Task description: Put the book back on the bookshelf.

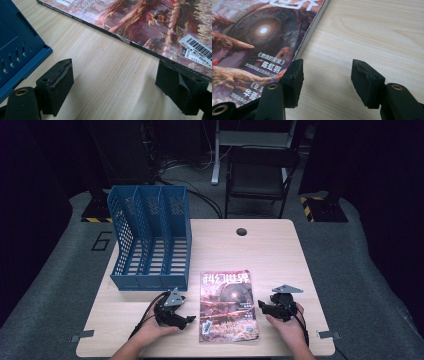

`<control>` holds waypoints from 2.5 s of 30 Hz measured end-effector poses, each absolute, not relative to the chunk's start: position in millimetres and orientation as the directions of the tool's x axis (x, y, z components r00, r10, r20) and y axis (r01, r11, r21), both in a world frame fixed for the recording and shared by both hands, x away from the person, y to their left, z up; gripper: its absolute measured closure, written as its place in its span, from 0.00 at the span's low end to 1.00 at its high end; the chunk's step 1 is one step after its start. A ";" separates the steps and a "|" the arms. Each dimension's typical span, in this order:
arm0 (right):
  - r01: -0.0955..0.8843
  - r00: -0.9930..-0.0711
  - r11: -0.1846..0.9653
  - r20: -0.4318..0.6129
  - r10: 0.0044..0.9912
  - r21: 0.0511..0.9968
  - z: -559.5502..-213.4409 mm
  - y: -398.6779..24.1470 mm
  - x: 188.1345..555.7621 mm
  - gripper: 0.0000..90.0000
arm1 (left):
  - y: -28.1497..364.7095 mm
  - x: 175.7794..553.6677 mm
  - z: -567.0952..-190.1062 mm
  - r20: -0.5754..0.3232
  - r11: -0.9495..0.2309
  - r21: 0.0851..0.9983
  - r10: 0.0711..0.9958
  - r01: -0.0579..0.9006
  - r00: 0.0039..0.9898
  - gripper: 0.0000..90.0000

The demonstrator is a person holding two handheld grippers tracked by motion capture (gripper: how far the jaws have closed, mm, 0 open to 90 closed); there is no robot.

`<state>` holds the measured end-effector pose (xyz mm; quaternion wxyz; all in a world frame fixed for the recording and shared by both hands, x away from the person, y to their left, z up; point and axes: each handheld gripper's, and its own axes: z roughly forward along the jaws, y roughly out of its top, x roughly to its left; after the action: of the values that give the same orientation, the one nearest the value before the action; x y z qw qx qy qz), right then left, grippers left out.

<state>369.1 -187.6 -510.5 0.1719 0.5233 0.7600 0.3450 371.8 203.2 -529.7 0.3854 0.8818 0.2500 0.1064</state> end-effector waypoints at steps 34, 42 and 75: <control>0.702 -0.455 0.205 0.208 0.866 0.682 -507.9 -156.0 368.0 0.49 | 193.4 368.4 -517.1 -0.074 -0.534 0.693 0.615 0.484 0.785 0.30; 0.705 -0.461 0.199 0.227 0.858 0.681 -504.5 -150.8 369.4 0.49 | 176.5 368.1 -502.9 -0.114 -0.510 0.693 0.621 0.510 0.776 0.32; 0.741 -0.410 0.158 0.252 0.877 0.653 -513.1 -144.1 375.5 0.51 | 142.0 354.3 -520.2 -0.114 -0.448 0.712 0.687 0.541 0.718 0.36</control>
<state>375.5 -144.1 -513.1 0.0928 0.5353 0.7554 0.3665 354.3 142.0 -520.2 0.3799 0.8455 0.3629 0.0958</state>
